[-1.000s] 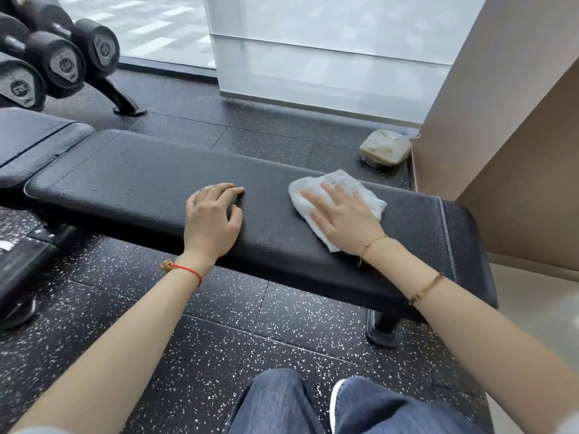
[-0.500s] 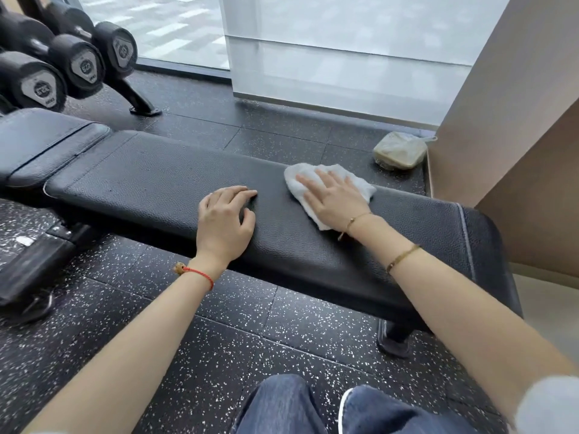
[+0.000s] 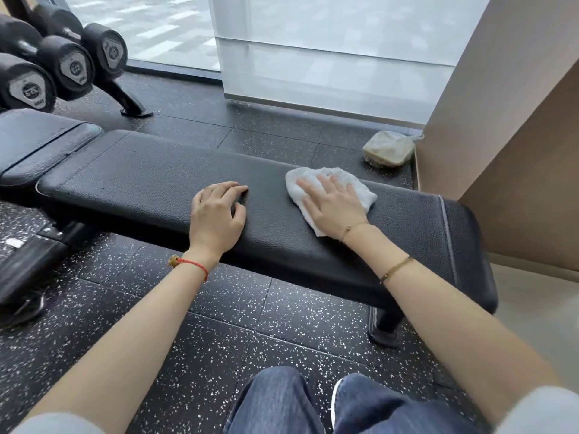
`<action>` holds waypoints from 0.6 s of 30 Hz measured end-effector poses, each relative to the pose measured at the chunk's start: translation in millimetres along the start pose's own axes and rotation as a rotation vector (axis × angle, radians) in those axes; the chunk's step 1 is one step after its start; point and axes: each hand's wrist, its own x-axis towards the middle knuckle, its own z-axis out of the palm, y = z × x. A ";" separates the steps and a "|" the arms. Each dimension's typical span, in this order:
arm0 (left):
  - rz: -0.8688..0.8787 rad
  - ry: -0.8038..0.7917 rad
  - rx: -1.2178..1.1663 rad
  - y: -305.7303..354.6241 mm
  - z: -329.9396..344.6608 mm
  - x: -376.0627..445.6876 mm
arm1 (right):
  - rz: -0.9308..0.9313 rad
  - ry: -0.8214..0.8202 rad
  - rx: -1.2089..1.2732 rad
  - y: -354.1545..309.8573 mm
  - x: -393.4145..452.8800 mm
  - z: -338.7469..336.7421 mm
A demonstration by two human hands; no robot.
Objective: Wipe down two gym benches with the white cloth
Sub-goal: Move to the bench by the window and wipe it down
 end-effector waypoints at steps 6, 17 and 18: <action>-0.007 -0.068 0.038 6.8 -3.3 1.7 | -0.243 0.016 -0.059 -35.6 -63.8 13.8; 0.115 -0.178 -0.144 103.1 16.1 -23.8 | 0.316 0.087 -0.020 81.2 -94.7 -16.2; 0.128 -0.183 -0.154 112.5 20.2 -25.8 | 0.283 0.090 -0.023 73.6 -100.6 -13.7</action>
